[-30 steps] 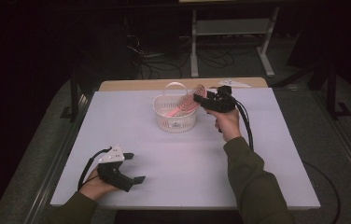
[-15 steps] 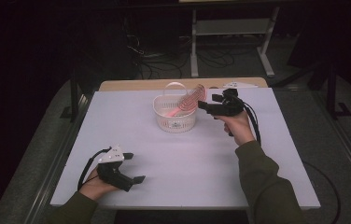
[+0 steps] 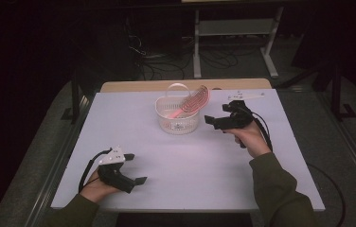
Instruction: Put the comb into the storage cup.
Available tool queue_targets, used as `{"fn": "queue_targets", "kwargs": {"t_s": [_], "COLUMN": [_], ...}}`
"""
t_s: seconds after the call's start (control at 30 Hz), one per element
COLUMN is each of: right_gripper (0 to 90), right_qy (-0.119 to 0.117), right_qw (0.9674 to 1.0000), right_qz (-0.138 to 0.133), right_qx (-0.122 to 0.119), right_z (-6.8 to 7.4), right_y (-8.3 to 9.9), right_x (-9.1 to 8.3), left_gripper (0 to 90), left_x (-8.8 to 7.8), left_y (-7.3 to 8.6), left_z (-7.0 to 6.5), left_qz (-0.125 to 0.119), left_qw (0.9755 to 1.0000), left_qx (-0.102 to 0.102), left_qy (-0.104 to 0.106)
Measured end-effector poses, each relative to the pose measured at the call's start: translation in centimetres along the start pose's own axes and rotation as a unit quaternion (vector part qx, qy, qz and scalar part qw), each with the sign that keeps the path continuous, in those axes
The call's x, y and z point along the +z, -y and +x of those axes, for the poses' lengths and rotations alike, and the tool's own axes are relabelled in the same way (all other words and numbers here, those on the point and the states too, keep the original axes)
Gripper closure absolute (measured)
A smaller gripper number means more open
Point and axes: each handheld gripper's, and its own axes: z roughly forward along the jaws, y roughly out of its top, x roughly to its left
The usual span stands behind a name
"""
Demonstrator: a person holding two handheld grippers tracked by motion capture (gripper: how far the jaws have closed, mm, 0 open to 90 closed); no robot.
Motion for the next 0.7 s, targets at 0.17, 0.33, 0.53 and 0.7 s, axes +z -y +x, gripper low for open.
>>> {"fn": "queue_targets", "kwargs": {"t_s": [0.17, 0.33, 0.53, 0.7], "right_gripper": [0.7, 0.3, 0.1, 0.0], "right_qy": [0.004, 0.007, 0.006, 0.001], "right_qw": [0.9996, 0.9991, 0.9987, 0.9981], "right_qz": [0.021, 0.032, 0.042, 0.051], "right_qx": [-0.019, -0.027, -0.027, -0.034], "right_z": [0.6, 0.9, 1.2, 1.7], "right_y": [0.9, 2.3, 4.1, 5.1], "right_x": [-0.4, -0.7, -1.0, -1.6], "left_gripper": [0.0, 0.0, 0.0, 0.0], "left_x": [0.1, 0.1, 0.1, 0.1], "left_y": [0.0, 0.0, 0.0, 0.0], "left_z": [0.1, 0.1, 0.1, 0.1], "left_qz": [-0.001, 0.0, 0.0, -0.001], "left_qw": [1.0, 1.0, 1.0, 1.0], "left_qx": [-0.004, -0.003, -0.002, -0.001], "left_qy": [0.001, 0.001, 0.001, 0.001]}}
